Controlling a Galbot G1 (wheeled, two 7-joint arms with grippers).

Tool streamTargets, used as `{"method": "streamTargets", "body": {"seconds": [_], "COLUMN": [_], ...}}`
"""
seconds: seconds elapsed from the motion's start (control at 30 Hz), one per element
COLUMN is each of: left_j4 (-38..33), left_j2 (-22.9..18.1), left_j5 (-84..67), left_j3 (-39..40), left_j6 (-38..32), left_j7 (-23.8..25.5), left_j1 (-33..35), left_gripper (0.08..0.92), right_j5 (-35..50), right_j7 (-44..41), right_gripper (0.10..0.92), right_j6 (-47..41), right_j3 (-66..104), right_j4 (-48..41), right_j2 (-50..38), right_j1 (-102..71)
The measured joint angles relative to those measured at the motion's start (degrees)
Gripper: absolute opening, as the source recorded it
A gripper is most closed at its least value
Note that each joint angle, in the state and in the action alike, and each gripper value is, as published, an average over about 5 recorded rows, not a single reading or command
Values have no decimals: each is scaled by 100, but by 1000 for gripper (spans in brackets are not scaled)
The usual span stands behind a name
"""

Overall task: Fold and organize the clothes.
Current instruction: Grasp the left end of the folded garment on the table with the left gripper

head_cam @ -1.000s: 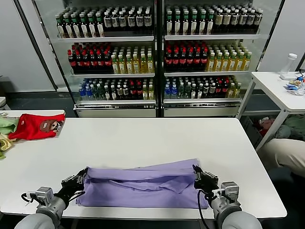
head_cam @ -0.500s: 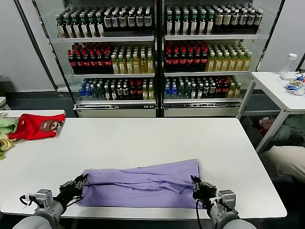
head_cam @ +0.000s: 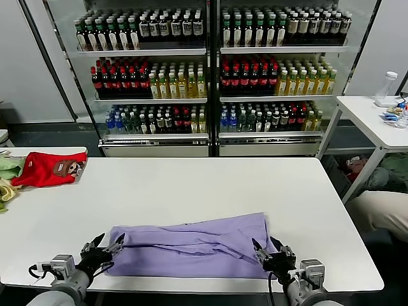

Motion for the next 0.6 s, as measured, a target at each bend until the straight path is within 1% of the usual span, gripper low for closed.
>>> {"method": "streamTargets", "body": {"seconds": [0.13,0.3,0.4,0.6], "left_j4": [64,150,160,92], "left_j2": [-136,-214,-229,-322], "left_j5": [-95,-176,-254,-418], "left_j3": [104,152,141,172], "left_j6": [10,29,18,8], "left_j7": [-281,-533,-600,-641], "left_j1": [-31,-51,-24,57], "left_gripper": [815,817,767,595], "right_j5": [-27,-69,-85,-98], "right_j7": [1,1,3,11], "right_gripper": [801,822,823,823], "right_j6": [0,1,2,3], "right_j3": [19,24,26,36], "right_j4": [23,33,55,80], "right_j2": [5,19,32,58], "right_j1": [-36,-54,-56,-76]}}
